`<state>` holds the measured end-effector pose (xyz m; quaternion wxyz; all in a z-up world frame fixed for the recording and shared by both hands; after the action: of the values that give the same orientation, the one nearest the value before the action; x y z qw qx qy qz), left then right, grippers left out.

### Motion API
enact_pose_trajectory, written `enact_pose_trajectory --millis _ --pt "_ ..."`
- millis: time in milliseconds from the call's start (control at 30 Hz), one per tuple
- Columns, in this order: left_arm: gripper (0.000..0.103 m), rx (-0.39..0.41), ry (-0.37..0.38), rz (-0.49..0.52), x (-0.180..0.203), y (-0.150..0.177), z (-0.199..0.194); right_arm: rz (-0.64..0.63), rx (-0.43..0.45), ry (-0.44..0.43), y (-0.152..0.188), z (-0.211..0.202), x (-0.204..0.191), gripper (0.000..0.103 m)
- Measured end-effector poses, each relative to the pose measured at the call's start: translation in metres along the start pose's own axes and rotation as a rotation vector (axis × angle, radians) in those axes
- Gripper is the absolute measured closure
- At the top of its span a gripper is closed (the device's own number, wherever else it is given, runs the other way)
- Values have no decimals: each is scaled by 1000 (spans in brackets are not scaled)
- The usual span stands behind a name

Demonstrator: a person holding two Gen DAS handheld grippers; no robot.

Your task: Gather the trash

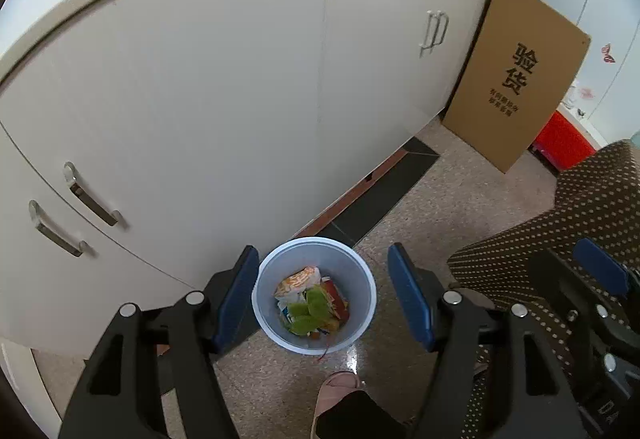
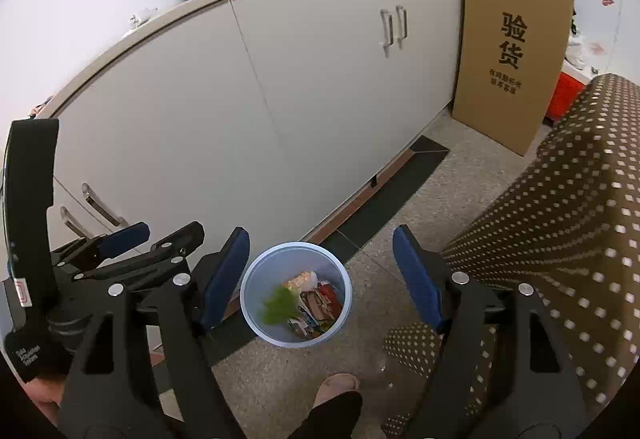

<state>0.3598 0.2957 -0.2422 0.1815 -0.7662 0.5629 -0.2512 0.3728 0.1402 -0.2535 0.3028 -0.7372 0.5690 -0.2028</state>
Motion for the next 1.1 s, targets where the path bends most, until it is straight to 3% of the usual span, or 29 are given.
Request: enact_pose_trajectory --millis 133,367,667,867,1100 --pt "37 26 21 13 14 2 -24 9 21 15 0 -22 9 29" --pt "36 136 66 49 48 4 -92 38 91 2 -2 -88 27 26" --pt "32 278 141 170 111 32 -189 13 252 134 19 -196 64 21" --pt "29 358 227 240 155 61 -244 62 352 197 47 -271 97 16" --pt "22 487 268 314 190 100 -305 115 456 275 74 -336 125 12"
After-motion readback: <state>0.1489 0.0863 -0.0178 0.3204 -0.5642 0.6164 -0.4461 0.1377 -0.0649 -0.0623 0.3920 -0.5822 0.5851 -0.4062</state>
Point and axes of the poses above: each gripper's, at about its wrist camera, not at the fingertips, and z roughly the way its jaws point, x to its right, y to its underside, the point moved 3 cm from there along z, roughly the way its jaws point, and after that the axes turned 10 degrees about y, right-handed, at the moved point
